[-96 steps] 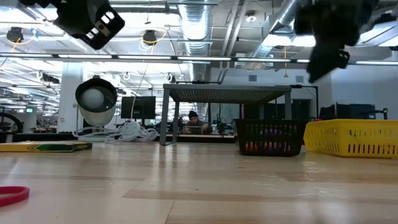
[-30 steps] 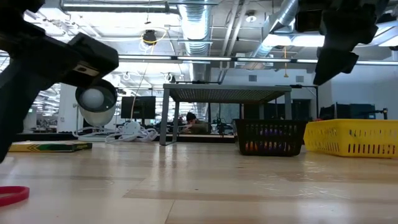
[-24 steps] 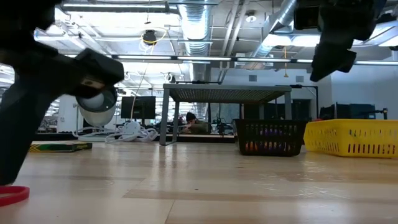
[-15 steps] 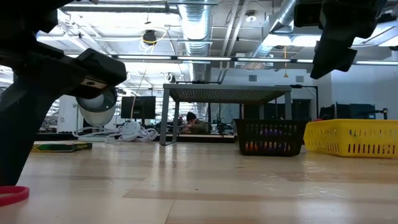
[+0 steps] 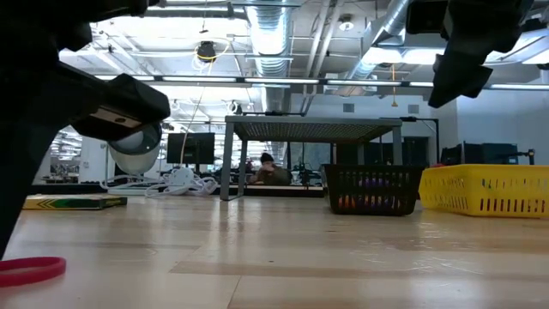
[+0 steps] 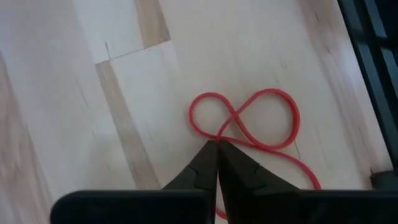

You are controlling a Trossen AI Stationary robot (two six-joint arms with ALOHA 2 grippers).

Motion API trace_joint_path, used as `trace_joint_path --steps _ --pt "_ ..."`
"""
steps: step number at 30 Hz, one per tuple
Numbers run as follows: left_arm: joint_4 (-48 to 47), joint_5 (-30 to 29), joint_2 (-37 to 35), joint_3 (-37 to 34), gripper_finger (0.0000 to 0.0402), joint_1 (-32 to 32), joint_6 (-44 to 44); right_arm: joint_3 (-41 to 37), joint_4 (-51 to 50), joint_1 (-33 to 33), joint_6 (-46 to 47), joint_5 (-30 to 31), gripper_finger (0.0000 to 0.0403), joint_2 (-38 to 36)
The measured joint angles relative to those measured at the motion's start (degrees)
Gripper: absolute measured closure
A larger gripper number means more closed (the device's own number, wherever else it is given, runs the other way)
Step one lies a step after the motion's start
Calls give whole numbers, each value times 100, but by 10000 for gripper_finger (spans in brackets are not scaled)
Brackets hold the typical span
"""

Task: Pick & Place Office Desk Supplies
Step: Put the red rubber band into the yellow basket

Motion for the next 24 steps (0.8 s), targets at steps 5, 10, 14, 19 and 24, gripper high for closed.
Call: trace_joint_path --steps 5,10,14,19,24 --pt "-213 -216 -319 -55 401 -17 -329 0 3 2 80 0 253 0" --pt "-542 -793 -1155 -20 401 -15 -416 1 15 44 82 0 253 0" --pt "-870 -1450 -1823 -31 401 8 -418 0 22 83 84 1 253 -67" --pt "-1055 -2399 -2572 -135 401 187 -560 -1 204 82 -240 164 253 -260" --pt "-713 -3194 -3181 -500 401 457 -663 -1 837 30 -1177 522 253 -404"
